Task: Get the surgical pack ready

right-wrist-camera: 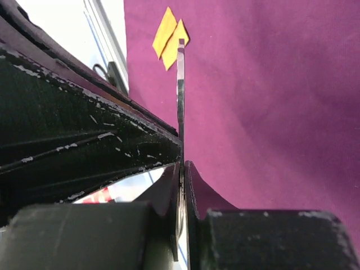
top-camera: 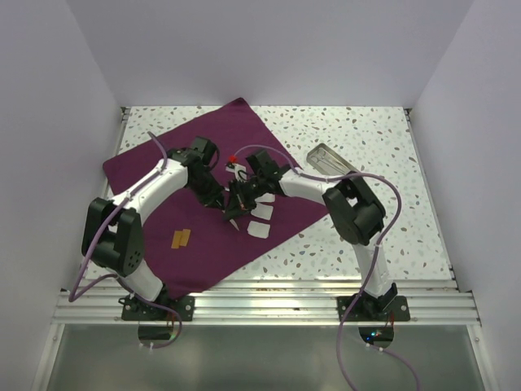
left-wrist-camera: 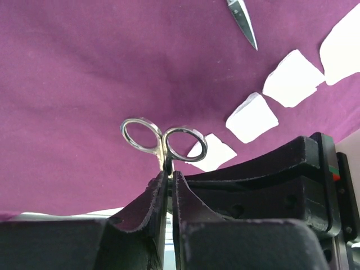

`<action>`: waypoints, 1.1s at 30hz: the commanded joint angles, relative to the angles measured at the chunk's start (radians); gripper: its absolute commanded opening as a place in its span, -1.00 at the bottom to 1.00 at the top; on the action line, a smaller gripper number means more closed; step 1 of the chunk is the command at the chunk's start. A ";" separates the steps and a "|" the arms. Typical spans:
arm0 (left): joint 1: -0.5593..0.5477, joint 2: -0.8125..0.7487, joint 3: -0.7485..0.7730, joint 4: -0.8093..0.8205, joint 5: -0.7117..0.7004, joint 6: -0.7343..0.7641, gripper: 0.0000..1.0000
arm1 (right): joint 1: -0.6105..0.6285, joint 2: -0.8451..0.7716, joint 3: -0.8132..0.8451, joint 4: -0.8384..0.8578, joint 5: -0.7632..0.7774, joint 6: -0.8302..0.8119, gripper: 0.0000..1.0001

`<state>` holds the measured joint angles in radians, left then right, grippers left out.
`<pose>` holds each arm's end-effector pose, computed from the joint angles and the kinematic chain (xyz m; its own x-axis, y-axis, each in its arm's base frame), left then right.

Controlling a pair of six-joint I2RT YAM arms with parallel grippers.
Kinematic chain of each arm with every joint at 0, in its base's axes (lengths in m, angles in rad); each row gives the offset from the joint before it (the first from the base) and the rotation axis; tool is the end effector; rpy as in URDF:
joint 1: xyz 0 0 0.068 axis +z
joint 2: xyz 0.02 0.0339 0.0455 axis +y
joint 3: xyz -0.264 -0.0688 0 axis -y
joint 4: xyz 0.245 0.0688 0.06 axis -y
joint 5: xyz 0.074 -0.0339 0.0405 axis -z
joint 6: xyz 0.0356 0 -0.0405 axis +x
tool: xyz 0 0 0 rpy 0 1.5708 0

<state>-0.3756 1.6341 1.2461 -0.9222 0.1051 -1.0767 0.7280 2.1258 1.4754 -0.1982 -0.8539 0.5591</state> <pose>0.2911 -0.1188 0.2341 -0.7696 -0.6377 -0.0329 -0.6064 0.7461 -0.2749 0.3217 0.3227 0.1642 -0.9041 -0.3390 -0.2603 -0.3889 0.3995 0.8302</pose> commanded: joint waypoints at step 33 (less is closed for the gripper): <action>0.083 0.007 -0.017 0.315 0.087 0.380 0.37 | -0.433 0.069 0.260 -0.389 1.291 -0.944 -1.00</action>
<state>-0.3061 1.6203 1.2121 -0.6437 0.1650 -0.7197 0.3206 2.1960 1.7203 -0.6113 0.4286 -0.3458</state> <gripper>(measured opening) 0.682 0.031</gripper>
